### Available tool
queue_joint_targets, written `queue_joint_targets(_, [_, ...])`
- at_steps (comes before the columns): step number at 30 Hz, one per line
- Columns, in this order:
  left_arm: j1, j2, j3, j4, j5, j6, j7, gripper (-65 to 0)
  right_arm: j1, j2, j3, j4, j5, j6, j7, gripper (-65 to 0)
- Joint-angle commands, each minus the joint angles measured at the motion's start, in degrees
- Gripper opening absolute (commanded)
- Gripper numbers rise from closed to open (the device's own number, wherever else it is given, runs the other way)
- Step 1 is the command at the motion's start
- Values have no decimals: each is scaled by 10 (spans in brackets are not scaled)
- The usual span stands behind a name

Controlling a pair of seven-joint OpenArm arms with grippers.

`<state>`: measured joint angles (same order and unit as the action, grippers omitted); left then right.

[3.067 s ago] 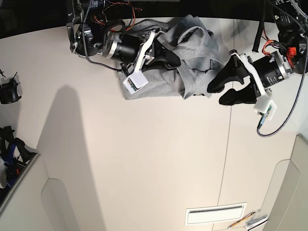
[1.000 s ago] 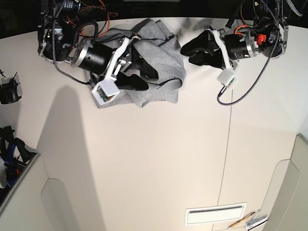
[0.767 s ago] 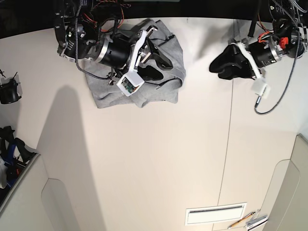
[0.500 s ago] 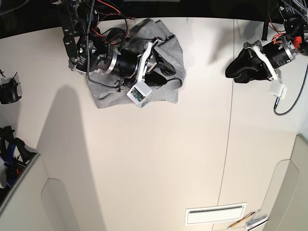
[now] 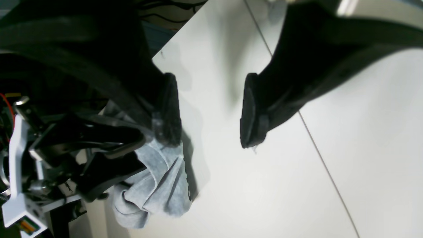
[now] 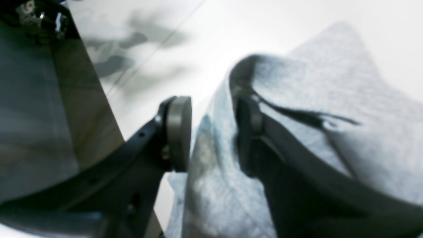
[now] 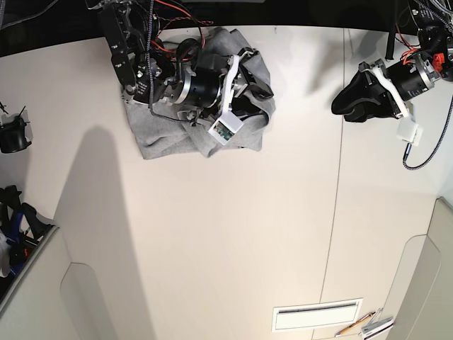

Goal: Fold the T-shirt properly
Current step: 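Drag the bundle with the right gripper and tuck its edge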

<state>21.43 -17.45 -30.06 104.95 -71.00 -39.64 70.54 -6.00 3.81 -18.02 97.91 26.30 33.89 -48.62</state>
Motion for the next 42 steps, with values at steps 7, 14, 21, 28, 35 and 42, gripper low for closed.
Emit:
queue_joint_targets(7, [-2,-6,-3,8,-17,-4,-8,-356,6,-8,0,-8,11,4,16,-582])
queue_joint_targets(14, [-2,-7,-3,8,-16,-4,-8,-356,6,-8,0,-7,11,4,17,-650])
queue_joint_targets(21, [-2,-7,-3,8,-10,-4,-8,-356,6,-8,5,39,12,1,12,-650])
queue_joint_targets(28, [-1,-7,-3,7,-3,-4,14,-356,5,-8,38,121,28,-1,-28,-650])
queue_joint_targets(35, [-1,-7,27,6,-3,-4,26,-356,5,-7,108,139,45,-2,-63,-650])
queue_joint_targets(42, [-1,-6,132,6,19,-4,21,-356,-4,-6,195,139,123,-2,-131,-650])
